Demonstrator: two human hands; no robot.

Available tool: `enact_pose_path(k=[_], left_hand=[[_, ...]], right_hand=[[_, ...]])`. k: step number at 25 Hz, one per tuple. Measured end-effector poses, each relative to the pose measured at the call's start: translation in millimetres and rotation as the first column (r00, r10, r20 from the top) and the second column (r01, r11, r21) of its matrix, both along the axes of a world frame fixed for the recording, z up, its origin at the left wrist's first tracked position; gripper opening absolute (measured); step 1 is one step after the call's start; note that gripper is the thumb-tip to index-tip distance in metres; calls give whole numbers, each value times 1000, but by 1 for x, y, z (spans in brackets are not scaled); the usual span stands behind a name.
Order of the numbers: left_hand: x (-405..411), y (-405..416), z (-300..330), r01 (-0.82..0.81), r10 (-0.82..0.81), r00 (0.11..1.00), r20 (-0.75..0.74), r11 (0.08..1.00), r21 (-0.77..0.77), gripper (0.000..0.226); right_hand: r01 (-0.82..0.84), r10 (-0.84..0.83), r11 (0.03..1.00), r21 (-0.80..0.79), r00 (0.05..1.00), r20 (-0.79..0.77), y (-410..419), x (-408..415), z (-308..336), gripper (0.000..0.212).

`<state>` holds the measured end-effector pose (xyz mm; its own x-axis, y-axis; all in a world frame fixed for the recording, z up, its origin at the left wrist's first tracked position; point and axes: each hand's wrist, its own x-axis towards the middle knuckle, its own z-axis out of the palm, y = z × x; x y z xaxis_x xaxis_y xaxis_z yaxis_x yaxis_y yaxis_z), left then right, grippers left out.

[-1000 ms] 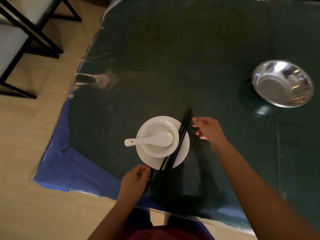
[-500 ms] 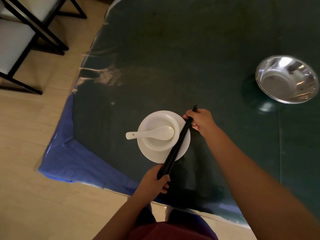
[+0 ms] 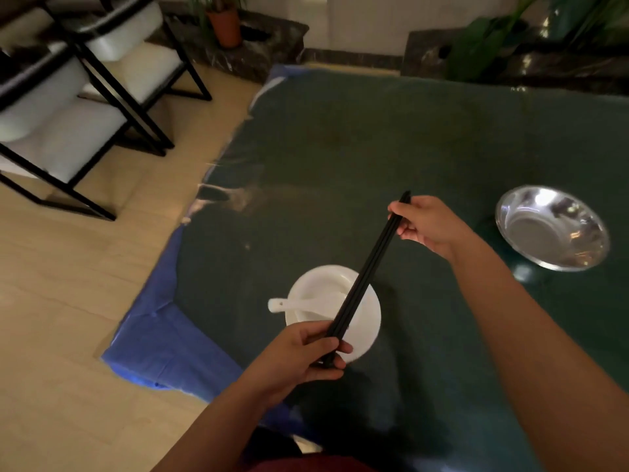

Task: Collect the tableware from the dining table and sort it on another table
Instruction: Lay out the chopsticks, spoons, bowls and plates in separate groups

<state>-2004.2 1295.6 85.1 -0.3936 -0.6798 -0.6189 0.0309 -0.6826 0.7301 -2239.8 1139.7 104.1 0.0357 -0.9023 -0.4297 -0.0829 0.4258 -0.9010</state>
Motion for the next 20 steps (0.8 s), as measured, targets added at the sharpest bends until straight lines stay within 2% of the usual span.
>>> enact_pose_path(k=[3, 5, 9, 13, 17, 20], left_hand=[[29, -34, 12, -81, 86, 995, 58, 993, -81, 24], [51, -63, 13, -133, 143, 986, 87, 985, -113, 22], [89, -122, -5, -223, 229, 971, 74, 972, -75, 20], [118, -186, -45, -223, 229, 968, 105, 973, -58, 21], [136, -236, -83, -128, 179, 933, 313, 976, -177, 22], [148, -260, -106, 146, 84, 816, 572, 927, -344, 16]], right_hand=[[-33, 38, 995, -89, 998, 51, -40, 35, 21, 19], [-36, 43, 995, -94, 996, 78, -67, 63, 25, 19], [-4, 7, 1000, -28, 996, 84, -126, 109, 12, 18], [46, -47, 998, 52, 999, 9, -192, 146, -23, 18], [83, -77, 992, 91, 995, -70, -250, 173, -65, 17], [70, -54, 988, 137, 992, -118, -280, 187, -97, 8]])
